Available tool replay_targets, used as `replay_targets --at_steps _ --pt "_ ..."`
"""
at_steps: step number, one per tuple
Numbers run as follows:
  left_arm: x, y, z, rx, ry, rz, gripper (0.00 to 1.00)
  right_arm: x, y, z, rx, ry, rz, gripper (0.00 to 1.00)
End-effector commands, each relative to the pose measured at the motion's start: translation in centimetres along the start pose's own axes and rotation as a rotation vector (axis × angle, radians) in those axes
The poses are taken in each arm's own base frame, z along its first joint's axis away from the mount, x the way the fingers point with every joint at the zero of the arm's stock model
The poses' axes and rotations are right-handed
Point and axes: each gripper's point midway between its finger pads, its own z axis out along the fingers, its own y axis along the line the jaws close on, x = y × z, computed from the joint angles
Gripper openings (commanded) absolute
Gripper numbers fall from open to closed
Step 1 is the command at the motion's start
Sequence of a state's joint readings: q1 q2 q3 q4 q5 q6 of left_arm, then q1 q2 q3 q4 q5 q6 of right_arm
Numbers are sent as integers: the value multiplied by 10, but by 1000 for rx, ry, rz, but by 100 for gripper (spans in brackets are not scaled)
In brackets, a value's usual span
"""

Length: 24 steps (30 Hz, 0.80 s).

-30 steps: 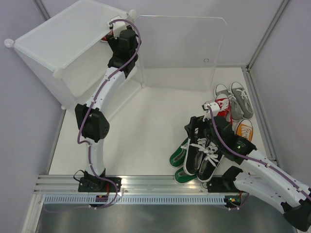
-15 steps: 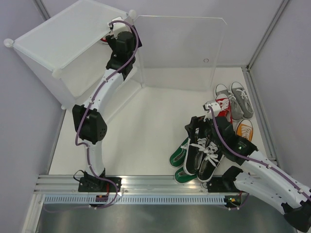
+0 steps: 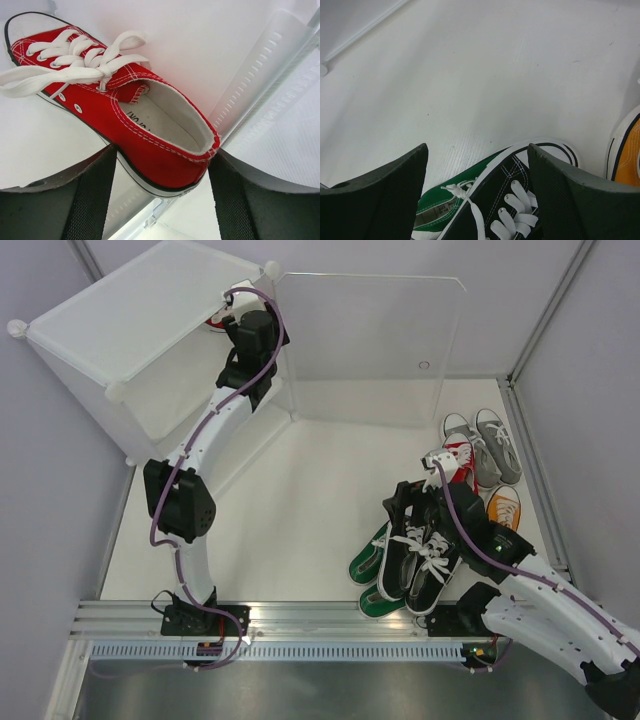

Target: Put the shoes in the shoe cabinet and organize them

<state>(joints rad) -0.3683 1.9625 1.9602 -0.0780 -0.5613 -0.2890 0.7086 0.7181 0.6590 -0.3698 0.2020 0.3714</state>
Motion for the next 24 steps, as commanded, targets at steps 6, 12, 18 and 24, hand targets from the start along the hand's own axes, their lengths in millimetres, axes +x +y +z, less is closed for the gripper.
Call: replay_targets --at_steps 6,12,18,24 --pt "-10 38 2 -157 -19 -61 73 -19 1 -7 7 -54 14 84" --pt "-21 51 3 -196 -37 -62 74 -19 0 -7 9 -54 14 84" --pt "-34 49 6 -190 -57 -57 74 -19 0 -6 10 -56 13 84" --pt "-32 48 10 -181 -49 -29 77 -18 0 -6 12 -54 15 84"
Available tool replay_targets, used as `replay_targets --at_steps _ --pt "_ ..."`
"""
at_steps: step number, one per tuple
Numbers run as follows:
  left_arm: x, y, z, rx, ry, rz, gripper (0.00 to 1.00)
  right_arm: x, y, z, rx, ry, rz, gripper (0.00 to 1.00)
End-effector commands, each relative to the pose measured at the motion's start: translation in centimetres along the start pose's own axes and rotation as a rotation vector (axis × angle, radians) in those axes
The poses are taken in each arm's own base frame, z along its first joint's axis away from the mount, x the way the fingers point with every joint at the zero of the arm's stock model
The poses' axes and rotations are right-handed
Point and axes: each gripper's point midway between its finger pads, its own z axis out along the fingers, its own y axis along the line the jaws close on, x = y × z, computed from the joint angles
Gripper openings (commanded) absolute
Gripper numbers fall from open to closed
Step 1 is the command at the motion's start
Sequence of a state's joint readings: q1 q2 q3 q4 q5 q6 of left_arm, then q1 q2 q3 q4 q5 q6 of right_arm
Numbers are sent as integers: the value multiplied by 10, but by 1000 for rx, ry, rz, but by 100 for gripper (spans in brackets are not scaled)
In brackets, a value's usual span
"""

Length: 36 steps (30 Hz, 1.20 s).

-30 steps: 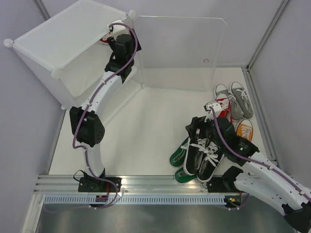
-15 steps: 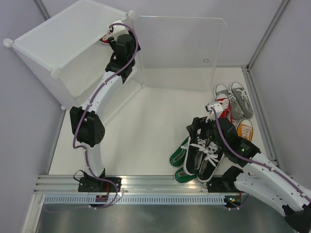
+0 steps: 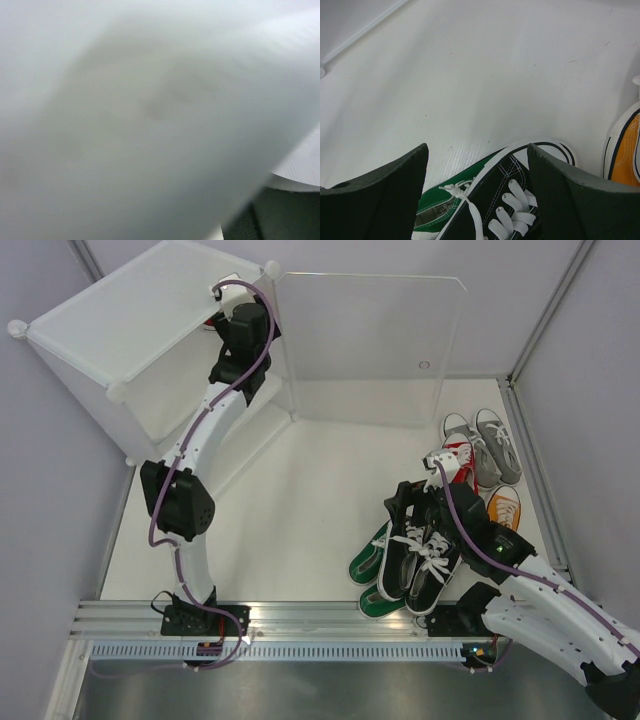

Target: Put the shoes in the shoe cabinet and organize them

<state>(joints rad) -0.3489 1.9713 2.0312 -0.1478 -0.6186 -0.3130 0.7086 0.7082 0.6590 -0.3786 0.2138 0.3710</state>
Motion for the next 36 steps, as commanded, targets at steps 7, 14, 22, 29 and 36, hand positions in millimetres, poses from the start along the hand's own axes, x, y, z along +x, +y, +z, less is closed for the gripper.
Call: replay_targets --at_steps 7,14,22,29,36 --pt "14 18 8 -21 50 -14 89 -17 2 -4 3 -46 16 84" --pt "13 8 -6 54 88 -44 100 -22 3 -9 0 -56 19 84" --pt "-7 2 -60 169 186 -81 100 -52 -8 -17 99 -96 26 85" --pt "12 -1 -149 389 405 -54 100 -66 -68 -20 529 -6 12 87" --pt "52 29 -226 537 588 38 100 -72 -143 -4 759 52 154 76"
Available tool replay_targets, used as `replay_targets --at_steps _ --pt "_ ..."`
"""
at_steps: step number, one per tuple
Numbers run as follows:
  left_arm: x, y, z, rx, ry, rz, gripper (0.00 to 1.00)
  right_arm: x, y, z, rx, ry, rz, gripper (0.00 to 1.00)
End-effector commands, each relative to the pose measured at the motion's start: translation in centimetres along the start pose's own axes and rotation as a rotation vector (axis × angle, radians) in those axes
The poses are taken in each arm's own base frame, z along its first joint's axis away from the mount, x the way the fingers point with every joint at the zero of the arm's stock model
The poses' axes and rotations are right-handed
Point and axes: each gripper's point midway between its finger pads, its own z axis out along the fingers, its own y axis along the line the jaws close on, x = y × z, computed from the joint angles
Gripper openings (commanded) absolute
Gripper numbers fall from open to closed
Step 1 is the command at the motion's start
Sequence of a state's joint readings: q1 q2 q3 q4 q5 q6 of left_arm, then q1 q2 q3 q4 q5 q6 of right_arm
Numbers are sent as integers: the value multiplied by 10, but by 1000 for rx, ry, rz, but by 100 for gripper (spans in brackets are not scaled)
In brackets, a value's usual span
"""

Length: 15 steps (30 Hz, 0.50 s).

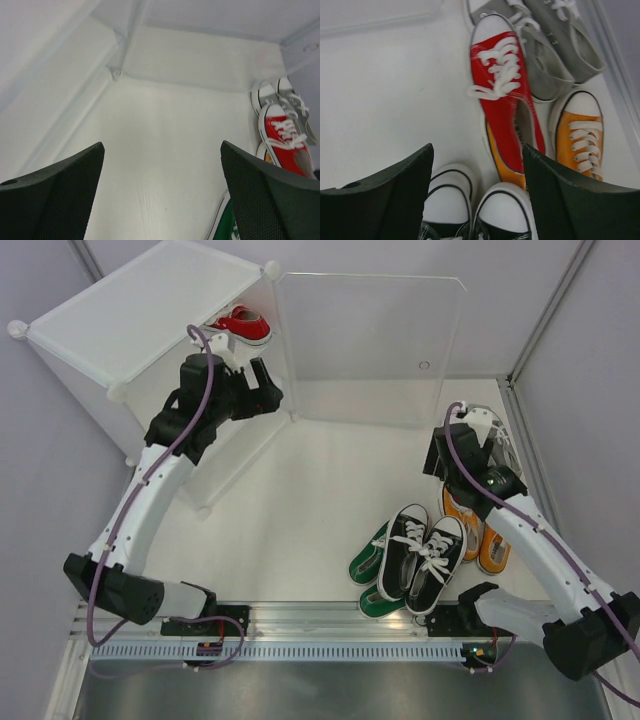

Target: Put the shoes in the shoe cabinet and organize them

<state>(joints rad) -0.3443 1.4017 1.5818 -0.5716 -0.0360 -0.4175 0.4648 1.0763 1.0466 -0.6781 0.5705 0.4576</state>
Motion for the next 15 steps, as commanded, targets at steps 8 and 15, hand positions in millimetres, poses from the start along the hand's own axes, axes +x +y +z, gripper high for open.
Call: replay_targets --at_steps 8,15 --pt "85 8 -66 148 197 141 100 -6 -74 60 266 105 189 69" --pt "143 24 -67 171 292 153 100 17 -93 92 322 196 206 55"
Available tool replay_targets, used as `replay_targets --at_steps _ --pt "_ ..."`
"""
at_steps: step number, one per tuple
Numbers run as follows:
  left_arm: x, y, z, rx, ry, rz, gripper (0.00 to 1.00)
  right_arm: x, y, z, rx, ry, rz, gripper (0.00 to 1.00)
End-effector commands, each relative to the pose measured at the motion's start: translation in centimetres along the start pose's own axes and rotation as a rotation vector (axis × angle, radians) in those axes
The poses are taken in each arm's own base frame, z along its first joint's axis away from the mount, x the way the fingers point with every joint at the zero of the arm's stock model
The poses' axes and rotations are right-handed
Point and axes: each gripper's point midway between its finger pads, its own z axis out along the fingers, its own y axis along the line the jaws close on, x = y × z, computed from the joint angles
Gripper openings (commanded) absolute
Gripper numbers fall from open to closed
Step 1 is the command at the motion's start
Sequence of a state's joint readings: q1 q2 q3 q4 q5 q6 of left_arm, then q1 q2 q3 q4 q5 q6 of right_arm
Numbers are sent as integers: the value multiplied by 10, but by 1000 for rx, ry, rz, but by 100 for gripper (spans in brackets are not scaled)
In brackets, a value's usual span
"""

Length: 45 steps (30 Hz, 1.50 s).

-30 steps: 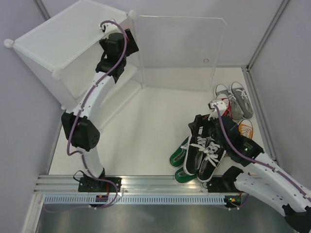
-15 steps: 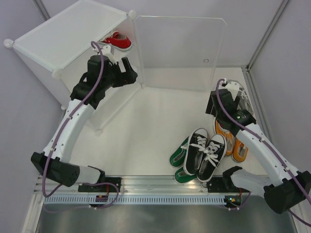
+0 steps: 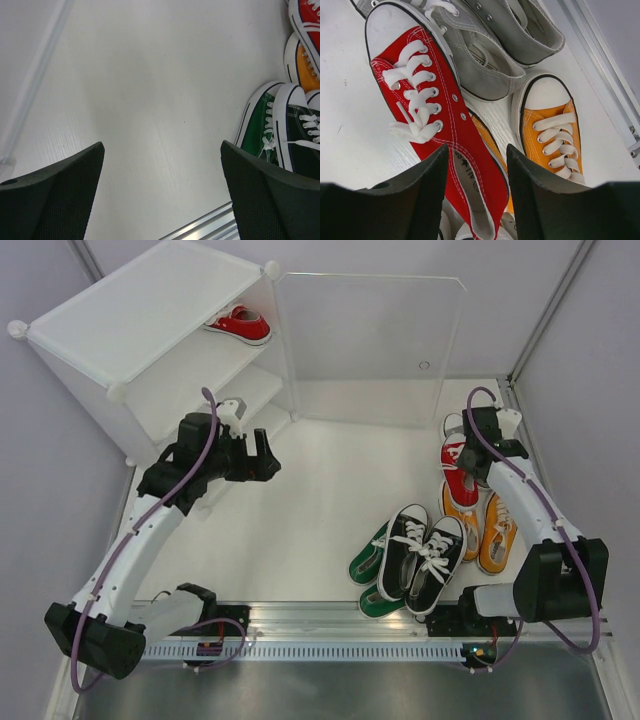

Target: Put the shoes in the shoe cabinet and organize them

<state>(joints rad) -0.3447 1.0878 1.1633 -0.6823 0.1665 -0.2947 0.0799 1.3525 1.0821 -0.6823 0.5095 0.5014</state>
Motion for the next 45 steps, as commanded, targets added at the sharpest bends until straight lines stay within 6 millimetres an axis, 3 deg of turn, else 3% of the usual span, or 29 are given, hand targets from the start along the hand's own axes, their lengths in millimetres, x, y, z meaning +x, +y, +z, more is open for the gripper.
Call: replay_targets --at_steps 1,8,15,21,24,25,28,31,32,34,39,45 --pt "16 -4 4 57 7 56 100 -8 7 10 -34 6 41 55" --pt "31 -4 12 75 23 52 100 18 6 29 -32 88 37 51" --pt "34 -2 16 69 35 53 100 30 4 27 -49 116 21 56" --pt "35 -1 19 65 43 46 100 48 5 40 -69 149 36 56" --pt "34 -3 17 74 40 43 100 42 5 50 -79 145 53 46" --pt "33 -4 16 77 36 44 100 41 5 50 -76 141 46 32" --pt "31 -4 15 74 29 37 100 26 6 41 -97 105 28 6" --pt "30 -3 15 64 25 21 100 4 15 21 -155 38 3 1" --pt "29 -3 15 60 22 20 100 -3 34 5 -211 7 -34 1" --pt "29 -2 17 46 25 3 100 -8 53 -12 -267 -16 -70 1" --pt "27 -1 18 32 24 -34 100 1 153 -80 -575 -78 -137 1" --pt "31 2 16 11 32 -60 100 55 257 -131 -844 -72 -235 1"
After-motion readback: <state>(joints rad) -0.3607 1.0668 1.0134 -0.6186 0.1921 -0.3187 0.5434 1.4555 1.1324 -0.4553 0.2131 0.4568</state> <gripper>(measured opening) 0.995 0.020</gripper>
